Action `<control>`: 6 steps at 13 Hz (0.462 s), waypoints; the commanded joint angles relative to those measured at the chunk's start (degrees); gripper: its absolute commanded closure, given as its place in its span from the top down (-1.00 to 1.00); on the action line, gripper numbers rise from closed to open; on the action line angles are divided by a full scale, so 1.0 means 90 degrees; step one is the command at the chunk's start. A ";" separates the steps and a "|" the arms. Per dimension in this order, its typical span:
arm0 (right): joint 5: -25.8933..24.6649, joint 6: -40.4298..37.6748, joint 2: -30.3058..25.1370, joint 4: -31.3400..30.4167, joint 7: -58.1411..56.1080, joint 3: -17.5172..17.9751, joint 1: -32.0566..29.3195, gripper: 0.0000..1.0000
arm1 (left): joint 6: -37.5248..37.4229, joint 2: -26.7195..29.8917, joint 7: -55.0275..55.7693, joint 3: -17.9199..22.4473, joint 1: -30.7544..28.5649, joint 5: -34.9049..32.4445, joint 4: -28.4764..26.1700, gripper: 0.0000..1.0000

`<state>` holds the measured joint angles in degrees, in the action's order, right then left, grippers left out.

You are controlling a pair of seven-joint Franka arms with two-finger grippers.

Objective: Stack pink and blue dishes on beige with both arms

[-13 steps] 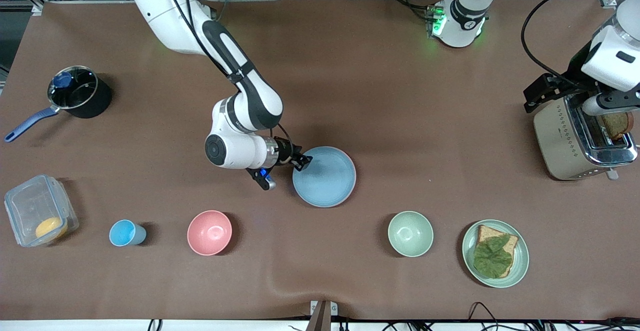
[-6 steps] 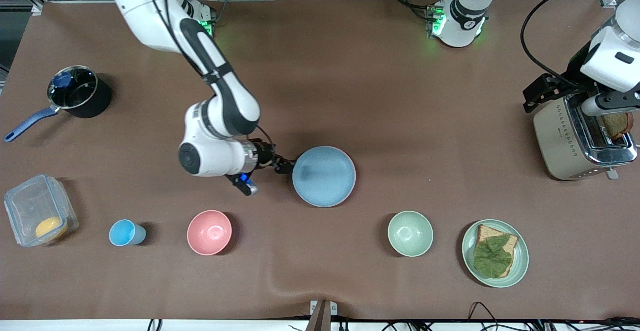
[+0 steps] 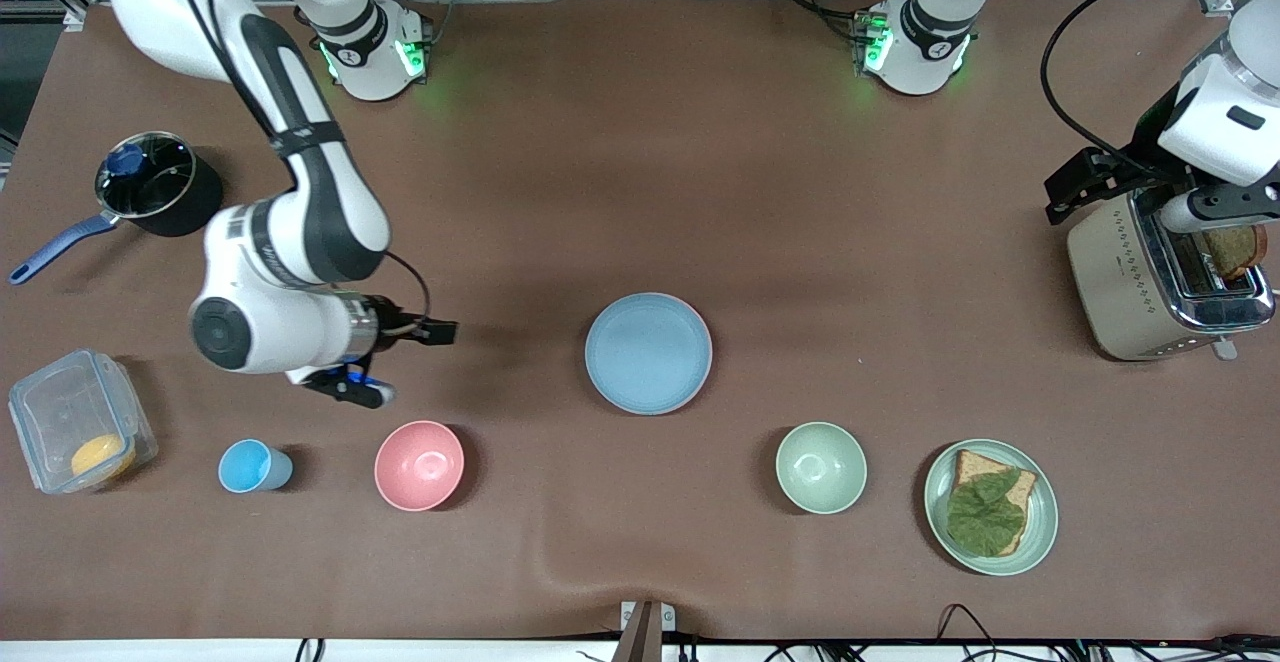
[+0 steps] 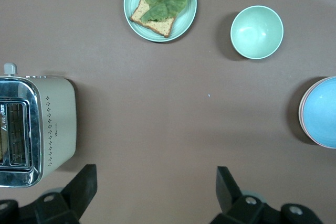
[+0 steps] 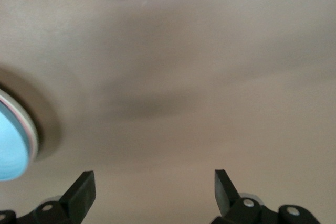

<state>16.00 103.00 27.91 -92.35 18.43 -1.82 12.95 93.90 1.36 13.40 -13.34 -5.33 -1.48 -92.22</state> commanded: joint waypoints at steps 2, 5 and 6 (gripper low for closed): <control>-0.0244 -0.0525 -0.0629 -0.0149 -0.1730 0.0114 -0.0997 1.00 | -0.0101 0.0035 -0.0122 0.0047 0.0055 -0.0021 0.0022 1.00; -0.0486 -0.1004 -0.1205 -0.0100 -0.3100 0.0104 -0.1682 1.00 | -0.0315 0.0035 -0.0102 0.0057 0.0035 0.0154 0.0109 1.00; -0.0865 -0.1169 -0.1429 -0.0091 -0.3141 0.0124 -0.1693 1.00 | -0.0374 0.0035 -0.0102 0.0057 0.0026 0.0145 0.0158 1.00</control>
<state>12.63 94.52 19.70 -91.95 -7.69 -2.05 -1.20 92.66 1.38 13.40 -13.33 -5.27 -1.09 -92.02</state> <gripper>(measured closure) 0.000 0.000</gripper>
